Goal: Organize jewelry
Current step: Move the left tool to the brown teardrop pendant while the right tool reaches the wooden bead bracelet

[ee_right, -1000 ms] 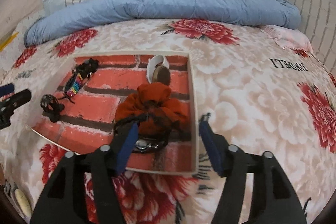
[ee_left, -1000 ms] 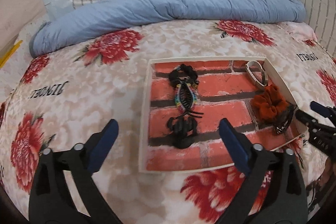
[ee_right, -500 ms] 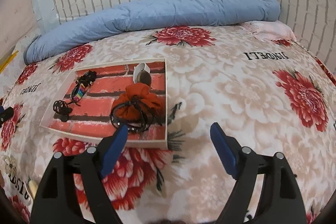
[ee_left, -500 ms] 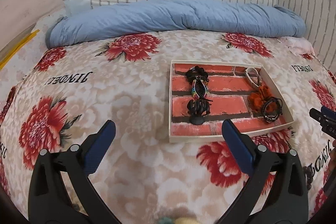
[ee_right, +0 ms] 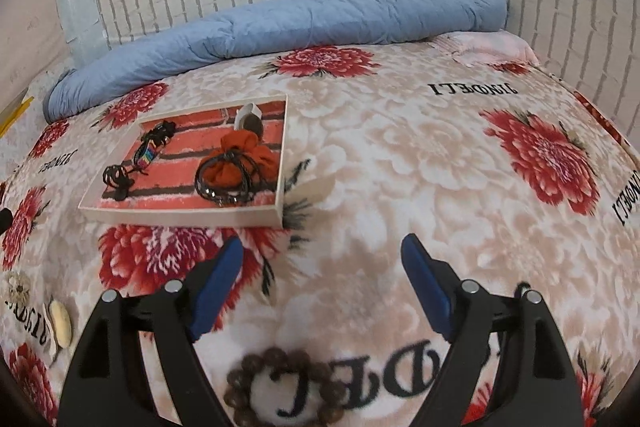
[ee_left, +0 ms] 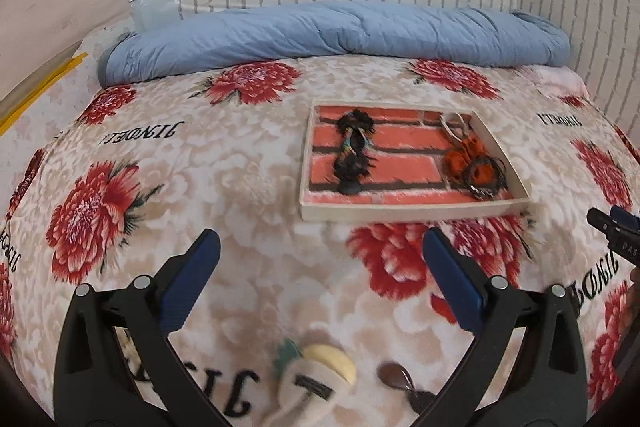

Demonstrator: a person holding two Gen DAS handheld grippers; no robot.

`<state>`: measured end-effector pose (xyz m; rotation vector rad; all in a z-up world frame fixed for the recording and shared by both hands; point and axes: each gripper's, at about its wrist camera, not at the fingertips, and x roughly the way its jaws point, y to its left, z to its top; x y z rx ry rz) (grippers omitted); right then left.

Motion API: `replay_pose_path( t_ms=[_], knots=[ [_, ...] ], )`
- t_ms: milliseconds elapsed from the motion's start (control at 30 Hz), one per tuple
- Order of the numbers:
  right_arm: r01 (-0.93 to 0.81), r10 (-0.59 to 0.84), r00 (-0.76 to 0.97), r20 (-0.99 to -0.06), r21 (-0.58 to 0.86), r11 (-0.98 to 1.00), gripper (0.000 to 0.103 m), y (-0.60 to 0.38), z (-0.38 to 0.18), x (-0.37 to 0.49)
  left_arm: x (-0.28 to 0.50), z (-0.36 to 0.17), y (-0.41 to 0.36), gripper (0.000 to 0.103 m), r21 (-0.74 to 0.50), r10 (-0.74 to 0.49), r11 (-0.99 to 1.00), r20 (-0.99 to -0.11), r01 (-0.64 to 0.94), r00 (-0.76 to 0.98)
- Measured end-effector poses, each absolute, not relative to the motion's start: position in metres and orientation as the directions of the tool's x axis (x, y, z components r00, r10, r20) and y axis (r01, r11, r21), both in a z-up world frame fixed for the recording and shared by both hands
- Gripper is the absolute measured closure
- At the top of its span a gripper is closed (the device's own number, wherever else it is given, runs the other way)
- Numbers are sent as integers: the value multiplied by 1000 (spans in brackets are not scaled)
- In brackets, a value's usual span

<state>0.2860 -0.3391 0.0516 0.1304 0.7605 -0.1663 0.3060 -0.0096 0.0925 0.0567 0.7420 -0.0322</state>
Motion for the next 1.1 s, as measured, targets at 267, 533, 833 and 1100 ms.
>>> replay_pose_path(
  t_ms=[267,533,833,1100],
  knots=[
    [193,-147,704,-695,-12,981,23,-344,31,251,263,65,-47,5,33,-44,995,-679,90,733],
    [202,-168,678,-715,-39,979,23,-352,1,224,240,36,-68,5,63,-30,993,-699,104,714],
    [200,-159,665,-730,-32,979,23,-356,-14,215,233,7,-79,5,25,-40,996,-744,88,667],
    [169,-155,658,-737,-56,984,23,-350,-22,217,223,-17,-88,5,33,-22,997,-766,74,642]
  ],
)
